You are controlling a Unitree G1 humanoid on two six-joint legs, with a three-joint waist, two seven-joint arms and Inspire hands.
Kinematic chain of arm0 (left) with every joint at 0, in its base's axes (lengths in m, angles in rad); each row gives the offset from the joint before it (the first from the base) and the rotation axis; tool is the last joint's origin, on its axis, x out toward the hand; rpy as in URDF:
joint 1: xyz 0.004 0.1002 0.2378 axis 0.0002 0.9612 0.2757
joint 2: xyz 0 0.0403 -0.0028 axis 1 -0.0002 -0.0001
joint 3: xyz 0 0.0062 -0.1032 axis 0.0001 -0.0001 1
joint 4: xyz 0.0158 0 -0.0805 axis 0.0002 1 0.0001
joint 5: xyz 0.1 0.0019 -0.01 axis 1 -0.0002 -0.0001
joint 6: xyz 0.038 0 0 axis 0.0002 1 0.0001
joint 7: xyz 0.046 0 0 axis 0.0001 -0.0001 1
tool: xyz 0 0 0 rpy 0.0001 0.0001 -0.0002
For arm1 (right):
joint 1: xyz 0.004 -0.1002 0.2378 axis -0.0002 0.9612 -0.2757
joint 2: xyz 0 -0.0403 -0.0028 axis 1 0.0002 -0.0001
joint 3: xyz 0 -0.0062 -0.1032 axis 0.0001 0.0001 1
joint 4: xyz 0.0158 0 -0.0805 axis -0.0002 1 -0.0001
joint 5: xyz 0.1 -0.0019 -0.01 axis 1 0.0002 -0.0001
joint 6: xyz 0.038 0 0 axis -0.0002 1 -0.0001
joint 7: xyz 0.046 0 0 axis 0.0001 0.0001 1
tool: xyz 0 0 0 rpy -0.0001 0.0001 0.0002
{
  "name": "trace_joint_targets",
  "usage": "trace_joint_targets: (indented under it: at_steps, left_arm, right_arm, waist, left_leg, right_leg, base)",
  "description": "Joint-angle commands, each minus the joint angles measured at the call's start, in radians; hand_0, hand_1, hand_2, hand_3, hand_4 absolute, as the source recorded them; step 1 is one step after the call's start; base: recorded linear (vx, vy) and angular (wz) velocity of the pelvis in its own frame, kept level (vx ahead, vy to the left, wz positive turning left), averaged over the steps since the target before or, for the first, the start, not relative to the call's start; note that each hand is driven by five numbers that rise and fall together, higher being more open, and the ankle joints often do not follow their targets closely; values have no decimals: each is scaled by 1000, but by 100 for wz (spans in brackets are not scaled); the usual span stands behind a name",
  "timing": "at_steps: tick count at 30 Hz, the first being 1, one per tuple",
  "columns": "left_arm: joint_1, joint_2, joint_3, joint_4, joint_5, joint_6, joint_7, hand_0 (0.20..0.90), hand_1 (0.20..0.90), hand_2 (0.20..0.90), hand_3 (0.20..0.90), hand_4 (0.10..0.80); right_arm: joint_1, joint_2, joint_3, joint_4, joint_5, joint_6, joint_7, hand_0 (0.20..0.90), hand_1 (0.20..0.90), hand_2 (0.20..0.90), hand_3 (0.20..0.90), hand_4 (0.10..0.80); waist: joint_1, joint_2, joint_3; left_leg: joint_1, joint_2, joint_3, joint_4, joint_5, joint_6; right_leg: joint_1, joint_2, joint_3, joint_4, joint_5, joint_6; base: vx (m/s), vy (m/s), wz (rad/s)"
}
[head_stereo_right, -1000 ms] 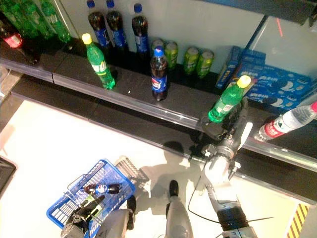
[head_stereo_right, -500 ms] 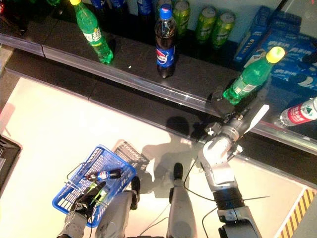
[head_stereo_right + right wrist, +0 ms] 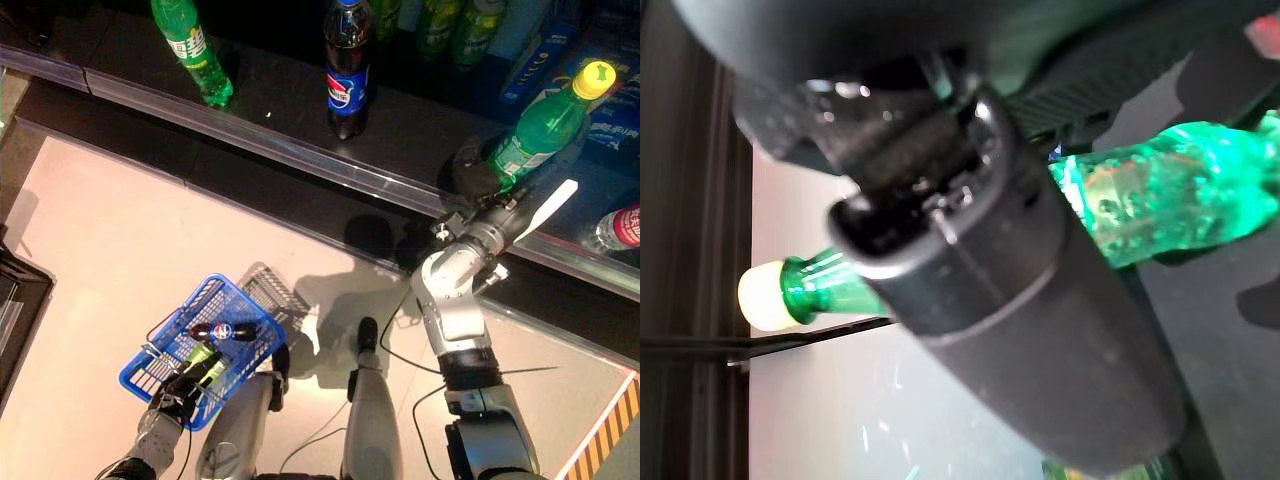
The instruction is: Pick up the drink and place into the basket.
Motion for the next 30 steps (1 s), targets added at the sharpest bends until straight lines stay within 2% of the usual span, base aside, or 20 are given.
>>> trace_joint_targets:
  at_steps: [1,2,3,9,21,28,30]
  left_arm:
    - [111,-19,-7,-82,-6,-23,-53,300,300,300,200,100]
    - [110,-19,-7,-83,-7,-22,-53,300,300,300,200,100]
    - [111,-20,-8,-83,-7,-21,-54,300,300,300,200,100]
    - [113,-25,-9,-93,-5,-11,-56,300,300,300,200,100]
    - [130,-28,7,-78,-12,-21,-62,300,300,300,200,100]
    - [141,-35,18,-90,-15,-28,-62,300,300,300,200,100]
    - [157,-42,36,-106,-24,-46,-73,300,300,300,200,100]
  right_arm:
    - [-121,-124,-61,-105,-45,-46,-31,564,564,564,507,407]
    - [-127,-128,-63,-100,-44,-46,-30,396,396,396,313,213]
    - [-131,-132,-64,-98,-45,-45,-32,300,300,300,200,100]
    - [-133,-157,-82,-99,-49,-37,-26,300,300,300,200,100]
    - [-92,-160,-106,-127,-52,-58,15,300,300,300,200,100]
    - [-60,-154,-110,-165,-71,-70,58,300,300,300,200,100]
    - [-18,-133,-109,-223,-87,-83,106,300,300,300,200,100]
  waist:
    - [11,4,-23]
    - [11,6,-22]
    - [11,7,-22]
    - [6,21,-22]
    - [-2,27,-28]
    - [-3,22,-43]
    - [-2,10,-57]
  left_leg:
    - [-101,-6,-45,115,165,7]
    - [-102,-7,-45,117,167,7]
    - [-103,-8,-44,118,168,7]
    - [-106,-15,-40,128,176,7]
    - [-99,-20,-31,153,180,5]
    - [-89,-22,-29,175,180,5]
    - [-78,-23,-34,195,178,3]
  right_leg:
    - [53,3,-37,92,-130,-68]
    - [52,3,-36,94,-131,-69]
    - [51,3,-36,95,-132,-69]
    - [43,-1,-32,111,-138,-74]
    - [55,-4,-30,132,-153,-83]
    - [75,-7,-31,149,-166,-89]
    - [99,-6,-31,160,-174,-92]
  base:
    - [0,0,0]
    - [0,0,0]
    - [0,0,0]
    - [-7,32,1]
    - [-9,18,1]
    - [-1,27,3]
    - [37,45,2]
